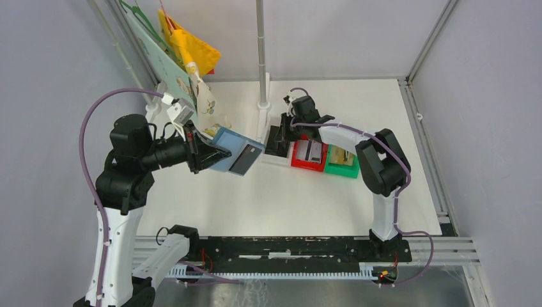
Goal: Take the credit cards out of the card holder
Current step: Place the credit card in the storage box.
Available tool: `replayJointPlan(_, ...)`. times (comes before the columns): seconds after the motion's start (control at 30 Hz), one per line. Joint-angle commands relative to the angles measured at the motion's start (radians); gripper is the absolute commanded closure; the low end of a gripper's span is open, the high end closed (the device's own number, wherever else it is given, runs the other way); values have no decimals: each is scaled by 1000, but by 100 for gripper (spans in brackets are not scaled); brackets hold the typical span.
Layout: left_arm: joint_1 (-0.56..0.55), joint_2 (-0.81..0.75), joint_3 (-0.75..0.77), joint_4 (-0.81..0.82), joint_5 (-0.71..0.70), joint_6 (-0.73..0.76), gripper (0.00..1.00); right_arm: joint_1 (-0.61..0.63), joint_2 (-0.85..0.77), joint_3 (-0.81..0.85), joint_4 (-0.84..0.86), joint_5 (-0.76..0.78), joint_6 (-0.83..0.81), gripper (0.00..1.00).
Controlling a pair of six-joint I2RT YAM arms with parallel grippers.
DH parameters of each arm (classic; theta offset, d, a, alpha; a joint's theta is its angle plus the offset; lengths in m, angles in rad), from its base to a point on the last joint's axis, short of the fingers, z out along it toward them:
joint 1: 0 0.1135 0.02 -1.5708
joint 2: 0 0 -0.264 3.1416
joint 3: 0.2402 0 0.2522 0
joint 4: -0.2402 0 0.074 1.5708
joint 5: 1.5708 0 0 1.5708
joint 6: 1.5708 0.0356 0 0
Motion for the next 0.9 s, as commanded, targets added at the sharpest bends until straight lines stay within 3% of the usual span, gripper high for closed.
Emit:
replayJointPlan(0.0, -2, -5, 46, 57, 68, -46, 98, 5, 38, 73, 45, 35, 18, 100)
replayJointPlan(0.07, -2, -8, 48, 56, 71, -44, 98, 5, 47, 85, 39, 47, 14, 99)
replayJointPlan(0.2, -2, -10, 50, 55, 76, -42, 98, 5, 29, 98, 3, 82, -8, 85)
replayJointPlan(0.4, -2, -5, 55, 54, 91, -41, 98, 6, -78, 63, -18, 177, -39, 53)
replayJointPlan(0.67, -2, -5, 67, 78, 95, -58, 98, 26, -263, 34, -32, 206, -61, 35)
replayJointPlan(0.73, -2, -4, 71, 97, 91, -74, 98, 30, -341, -24, 18, 152, -44, 32)
replayJointPlan(0.87, -2, -9, 61, 180, 83, -153, 98, 31, -582, -307, 365, -12, 86, 21)
